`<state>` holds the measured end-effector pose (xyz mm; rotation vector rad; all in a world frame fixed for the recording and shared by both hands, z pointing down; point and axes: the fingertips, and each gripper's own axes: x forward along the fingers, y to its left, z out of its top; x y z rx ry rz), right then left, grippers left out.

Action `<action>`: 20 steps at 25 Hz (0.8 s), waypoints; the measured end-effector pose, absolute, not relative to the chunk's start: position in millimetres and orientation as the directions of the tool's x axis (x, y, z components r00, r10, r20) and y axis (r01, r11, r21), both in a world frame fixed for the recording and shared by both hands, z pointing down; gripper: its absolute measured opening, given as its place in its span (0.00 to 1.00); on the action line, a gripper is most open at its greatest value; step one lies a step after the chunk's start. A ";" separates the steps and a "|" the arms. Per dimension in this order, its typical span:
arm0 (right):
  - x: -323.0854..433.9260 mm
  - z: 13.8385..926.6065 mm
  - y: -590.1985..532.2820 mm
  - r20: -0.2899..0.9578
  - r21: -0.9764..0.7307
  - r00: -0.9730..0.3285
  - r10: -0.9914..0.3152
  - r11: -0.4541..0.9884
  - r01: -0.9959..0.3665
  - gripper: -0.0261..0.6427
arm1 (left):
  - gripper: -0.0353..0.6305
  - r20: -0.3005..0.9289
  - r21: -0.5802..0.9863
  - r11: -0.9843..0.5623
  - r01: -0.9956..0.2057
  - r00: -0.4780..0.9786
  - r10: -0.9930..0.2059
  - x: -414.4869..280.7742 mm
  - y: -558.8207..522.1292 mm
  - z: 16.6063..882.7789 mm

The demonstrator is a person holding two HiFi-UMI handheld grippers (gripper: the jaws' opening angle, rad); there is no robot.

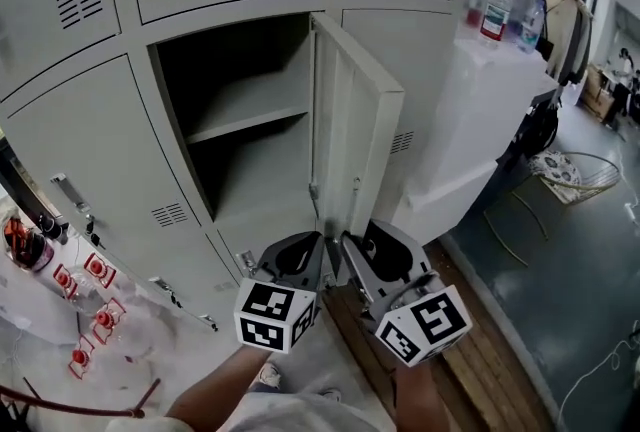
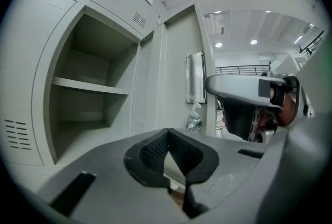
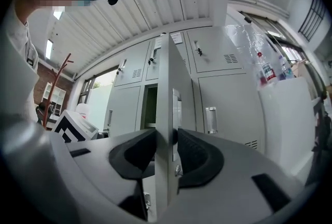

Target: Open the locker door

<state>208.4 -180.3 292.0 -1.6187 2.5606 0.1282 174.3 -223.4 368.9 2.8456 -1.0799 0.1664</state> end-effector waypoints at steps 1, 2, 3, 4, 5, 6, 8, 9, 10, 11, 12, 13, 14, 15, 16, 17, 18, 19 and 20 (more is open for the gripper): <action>215.2 292.4 -179.5 -0.138 0.011 -0.408 -0.903 0.410 -0.912 0.22 | 0.06 0.134 0.048 -0.755 -0.654 0.754 -0.644 179.8 -222.9 368.6; 222.0 292.7 -178.9 -0.139 0.009 -0.389 -0.911 0.391 -0.920 0.21 | 0.06 0.132 0.049 -0.765 -0.643 0.763 -0.633 185.0 -222.5 368.1; 228.7 293.0 -178.6 -0.140 0.007 -0.370 -0.918 0.372 -0.928 0.20 | 0.06 0.131 0.049 -0.774 -0.632 0.772 -0.622 190.1 -222.4 367.5; 235.1 293.2 -178.7 -0.140 0.005 -0.351 -0.926 0.354 -0.935 0.19 | 0.06 0.129 0.049 -0.782 -0.622 0.780 -0.612 194.8 -222.6 367.1; 241.4 293.5 -179.0 -0.139 0.005 -0.332 -0.933 0.335 -0.942 0.18 | 0.06 0.128 0.049 -0.790 -0.612 0.788 -0.602 199.4 -222.8 366.9; 247.3 293.8 -179.4 -0.136 0.006 -0.314 -0.939 0.317 -0.949 0.18 | 0.06 0.128 0.049 -0.797 -0.602 0.795 -0.592 203.8 -223.0 366.8; 258.0 294.1 -180.3 -0.131 0.007 -0.285 -0.950 0.286 -0.958 0.17 | 0.06 0.128 0.050 -0.811 -0.583 0.809 -0.573 212.3 -223.2 366.7; 263.0 294.0 -180.8 -0.130 0.007 -0.272 -0.953 0.273 -0.962 0.16 | 0.06 0.128 0.050 -0.818 -0.573 0.816 -0.564 216.4 -223.3 366.5; 267.8 293.9 -181.3 -0.130 0.008 -0.259 -0.957 0.260 -0.966 0.16 | 0.06 0.128 0.049 -0.824 -0.564 0.822 -0.555 220.3 -223.6 366.1; 272.4 293.9 -182.1 -0.129 0.007 -0.246 -0.960 0.248 -0.969 0.16 | 0.06 0.127 0.047 -0.830 -0.555 0.828 -0.546 223.9 -224.1 365.4; 277.0 294.0 -183.0 -0.128 0.006 -0.234 -0.964 0.235 -0.972 0.16 | 0.06 0.125 0.045 -0.836 -0.547 0.833 -0.538 227.1 -224.8 364.5; 281.5 294.2 -184.1 -0.127 0.004 -0.222 -0.967 0.223 -0.975 0.16 | 0.06 0.123 0.043 -0.841 -0.539 0.839 -0.531 230.0 -225.8 363.6; 286.3 294.4 -185.3 -0.126 0.002 -0.208 -0.970 0.210 -0.978 0.16 | 0.06 0.121 0.042 -0.846 -0.531 0.843 -0.524 232.5 -227.1 362.8; 291.3 294.6 -186.7 -0.125 -0.001 -0.195 -0.973 0.196 -0.981 0.16 | 0.06 0.119 0.041 -0.850 -0.525 0.847 -0.517 234.6 -228.6 362.1; 296.3 294.9 -188.2 -0.124 -0.004 -0.181 -0.976 0.183 -0.983 0.16 | 0.06 0.119 0.040 -0.853 -0.520 0.851 -0.512 236.3 -230.2 361.8; 301.3 295.1 -189.9 -0.124 -0.007 -0.168 -0.978 0.170 -0.985 0.16 | 0.06 0.119 0.040 -0.856 -0.515 0.853 -0.508 237.7 -231.9 361.8; 306.2 295.1 -191.8 -0.124 -0.009 -0.155 -0.980 0.157 -0.987 0.16 | 0.06 0.120 0.039 -0.859 -0.511 0.856 -0.503 239.0 -233.6 362.2; 310.9 295.1 -193.9 -0.124 -0.009 -0.143 -0.982 0.145 -0.989 0.16 | 0.06 0.121 0.040 -0.861 -0.506 0.858 -0.499 240.3 -235.2 362.6; 315.4 295.2 -195.8 -0.124 -0.009 -0.130 -0.984 0.132 -0.991 0.16 | 0.06 0.122 0.040 -0.864 -0.501 0.861 -0.494 241.7 -236.4 363.1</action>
